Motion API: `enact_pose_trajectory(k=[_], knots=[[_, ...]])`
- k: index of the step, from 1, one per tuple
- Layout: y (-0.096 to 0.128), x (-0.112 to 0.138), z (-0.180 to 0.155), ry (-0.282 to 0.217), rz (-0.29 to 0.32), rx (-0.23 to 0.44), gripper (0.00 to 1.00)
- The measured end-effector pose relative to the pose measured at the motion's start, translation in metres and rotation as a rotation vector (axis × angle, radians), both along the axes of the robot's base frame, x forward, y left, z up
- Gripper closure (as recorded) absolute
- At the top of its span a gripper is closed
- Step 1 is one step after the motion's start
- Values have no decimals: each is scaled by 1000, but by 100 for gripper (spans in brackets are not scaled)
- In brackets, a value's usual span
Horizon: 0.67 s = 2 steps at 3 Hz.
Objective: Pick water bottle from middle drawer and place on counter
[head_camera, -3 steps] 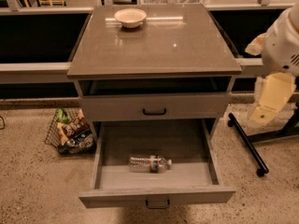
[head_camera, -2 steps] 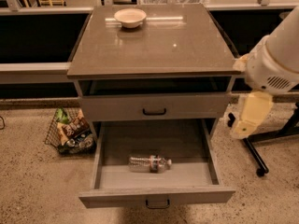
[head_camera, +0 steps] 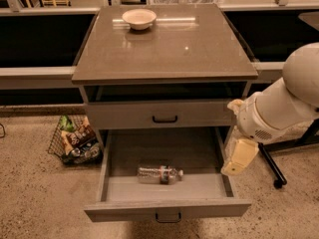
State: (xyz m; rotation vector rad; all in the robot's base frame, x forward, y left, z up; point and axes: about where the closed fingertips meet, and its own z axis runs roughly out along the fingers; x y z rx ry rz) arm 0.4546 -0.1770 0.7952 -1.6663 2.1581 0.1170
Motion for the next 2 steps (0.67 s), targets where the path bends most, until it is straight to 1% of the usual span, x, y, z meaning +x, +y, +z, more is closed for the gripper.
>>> enact_pose_trajectory(k=[1, 2], knots=[[0, 0, 0, 1, 0, 0, 0], [3, 6, -16, 2, 8, 5, 0]])
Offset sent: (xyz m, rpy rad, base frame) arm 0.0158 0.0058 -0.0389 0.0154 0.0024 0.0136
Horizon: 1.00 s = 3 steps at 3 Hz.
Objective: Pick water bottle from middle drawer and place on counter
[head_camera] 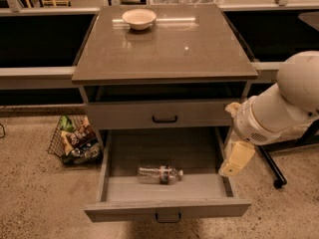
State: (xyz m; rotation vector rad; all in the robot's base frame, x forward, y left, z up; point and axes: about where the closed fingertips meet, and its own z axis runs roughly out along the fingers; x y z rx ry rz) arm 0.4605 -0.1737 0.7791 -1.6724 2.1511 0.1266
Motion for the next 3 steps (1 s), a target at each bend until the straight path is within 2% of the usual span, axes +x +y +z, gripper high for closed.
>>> enact_pose_trajectory(k=[1, 3], knots=[[11, 8, -54, 12, 35, 32, 0], [38, 39, -159, -4, 57, 158, 0]])
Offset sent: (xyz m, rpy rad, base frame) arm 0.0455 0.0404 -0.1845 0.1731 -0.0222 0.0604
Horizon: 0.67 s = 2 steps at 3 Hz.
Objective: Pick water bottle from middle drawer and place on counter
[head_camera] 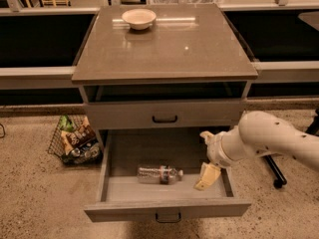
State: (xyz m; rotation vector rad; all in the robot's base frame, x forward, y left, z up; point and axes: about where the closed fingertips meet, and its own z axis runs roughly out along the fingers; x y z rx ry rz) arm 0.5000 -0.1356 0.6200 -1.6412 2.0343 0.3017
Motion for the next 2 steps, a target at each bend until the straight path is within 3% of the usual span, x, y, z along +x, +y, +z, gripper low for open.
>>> enact_pose_trajectory(k=[2], knots=[[40, 32, -78, 66, 45, 153, 0]])
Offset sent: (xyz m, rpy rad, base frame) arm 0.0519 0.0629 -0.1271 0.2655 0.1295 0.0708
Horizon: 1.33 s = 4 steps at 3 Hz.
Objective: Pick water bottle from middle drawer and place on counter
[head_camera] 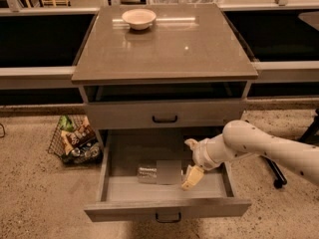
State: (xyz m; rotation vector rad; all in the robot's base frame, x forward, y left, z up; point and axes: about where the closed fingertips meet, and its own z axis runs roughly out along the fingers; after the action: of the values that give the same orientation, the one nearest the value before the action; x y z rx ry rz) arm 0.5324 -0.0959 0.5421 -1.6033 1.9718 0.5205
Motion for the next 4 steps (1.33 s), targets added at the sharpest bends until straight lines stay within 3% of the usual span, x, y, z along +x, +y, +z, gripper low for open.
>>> enact_pose_trajectory(k=[1, 2, 4], knots=[[13, 7, -12, 33, 16, 61, 0], [13, 8, -13, 36, 15, 64, 0], [11, 33, -61, 36, 16, 85, 0]])
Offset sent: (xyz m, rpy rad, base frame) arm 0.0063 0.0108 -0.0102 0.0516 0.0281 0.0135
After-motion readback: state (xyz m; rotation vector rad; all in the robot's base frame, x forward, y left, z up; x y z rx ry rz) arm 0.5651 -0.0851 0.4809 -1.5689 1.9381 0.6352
